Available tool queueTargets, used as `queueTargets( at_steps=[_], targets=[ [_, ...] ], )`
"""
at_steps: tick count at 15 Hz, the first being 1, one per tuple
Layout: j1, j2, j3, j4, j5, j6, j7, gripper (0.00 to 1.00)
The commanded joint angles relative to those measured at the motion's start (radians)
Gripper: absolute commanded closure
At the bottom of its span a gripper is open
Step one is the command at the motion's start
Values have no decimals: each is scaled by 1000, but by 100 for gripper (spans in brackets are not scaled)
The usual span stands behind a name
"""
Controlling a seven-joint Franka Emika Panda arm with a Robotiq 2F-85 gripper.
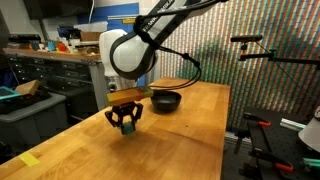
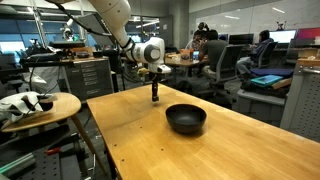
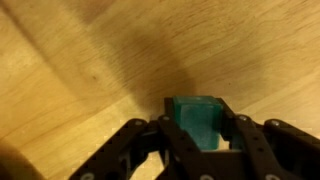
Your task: Put the green block inside the black bowl
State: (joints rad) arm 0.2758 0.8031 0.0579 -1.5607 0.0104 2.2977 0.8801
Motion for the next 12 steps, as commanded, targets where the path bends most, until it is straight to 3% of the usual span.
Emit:
queueTargets(
  at_steps=[1,12],
  targets=[
    [-5,-75,-25,-36,20,-7,-16,82],
    [-97,-236,-97,-146,27,40,-4,82]
  ],
)
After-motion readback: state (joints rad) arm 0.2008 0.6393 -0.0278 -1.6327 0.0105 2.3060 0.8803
